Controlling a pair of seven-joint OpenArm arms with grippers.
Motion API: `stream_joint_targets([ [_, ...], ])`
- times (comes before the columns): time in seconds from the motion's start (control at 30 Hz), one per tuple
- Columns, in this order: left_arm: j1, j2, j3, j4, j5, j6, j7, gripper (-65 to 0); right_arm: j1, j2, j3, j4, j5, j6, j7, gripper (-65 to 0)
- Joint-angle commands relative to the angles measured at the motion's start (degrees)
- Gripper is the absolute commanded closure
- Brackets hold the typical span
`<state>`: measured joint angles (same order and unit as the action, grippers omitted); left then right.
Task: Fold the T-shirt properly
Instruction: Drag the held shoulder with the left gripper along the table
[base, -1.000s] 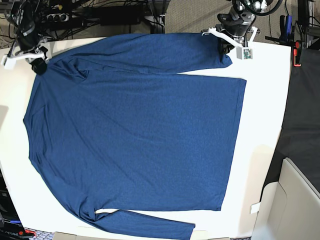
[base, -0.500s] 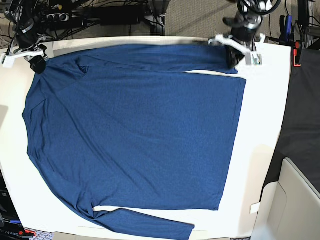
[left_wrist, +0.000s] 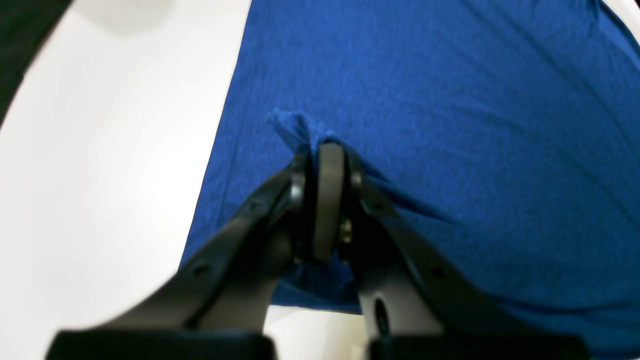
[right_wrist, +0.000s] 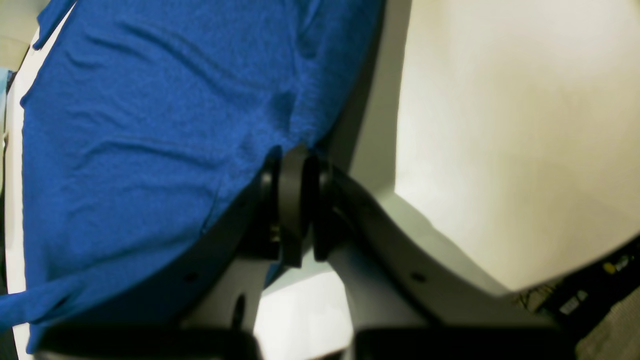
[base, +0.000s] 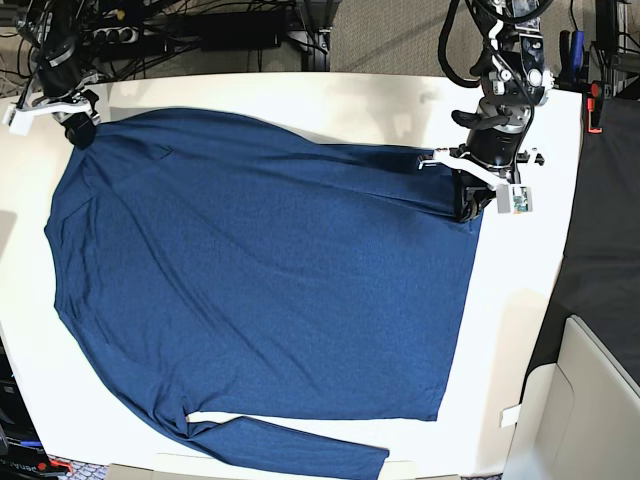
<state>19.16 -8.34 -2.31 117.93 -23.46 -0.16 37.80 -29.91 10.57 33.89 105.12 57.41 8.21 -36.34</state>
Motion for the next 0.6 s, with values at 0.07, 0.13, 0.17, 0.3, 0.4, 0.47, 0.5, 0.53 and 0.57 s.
stream_joint_targets([
  [0.07,-3.03,-0.15,-0.2,-0.35,-0.14,-0.14,-0.39,0.0,-0.29,-0.77,0.53,0.86,0.66,0.63,1.04,-0.2],
  [0.13,-4.34,-0.15,-0.2,-1.93,-0.14,-0.14,-0.39,0.0,-0.29,-0.94,0.53,0.86,0.75,0.63,1.04,-0.2],
  [0.17,-4.7,-0.15,-0.29,-2.9,-0.14,-0.14,-0.57,0.0,-0.29,-0.94,0.53,0.86,1.1,0.63,1.04,-0.2],
  [0.3,-6.72,-0.15,-0.29,-7.38,-0.14,-0.14,-1.1,0.0,-0.46,-1.12,1.41,0.86,3.82,0.63,1.04,-0.2],
  [0.4,-7.69,-0.15,-0.29,-10.1,-0.14,-0.14,-1.1,0.0,-0.37,-1.82,1.5,0.77,4.18,0.63,1.04,-0.2],
  [0.47,-7.69,-0.32,-0.29,-11.69,-0.14,-0.14,-1.1,0.0,-0.55,-2.26,2.29,0.77,4.18,0.63,1.04,-0.2],
  [0.5,-7.69,-0.32,-0.38,-12.13,-0.14,-0.14,-1.1,0.0,-0.64,-2.35,2.73,0.77,4.26,0.63,1.04,-0.2],
  [0.53,-7.69,-0.32,-0.38,-12.39,-0.14,-0.14,-1.1,0.0,-0.73,-2.61,3.17,0.77,4.26,0.63,1.04,-0.2],
  [0.57,-7.51,-0.32,-0.38,-12.39,-0.14,-0.14,-0.75,0.0,-0.73,-2.61,3.61,0.77,4.26,0.63,1.04,-0.2],
])
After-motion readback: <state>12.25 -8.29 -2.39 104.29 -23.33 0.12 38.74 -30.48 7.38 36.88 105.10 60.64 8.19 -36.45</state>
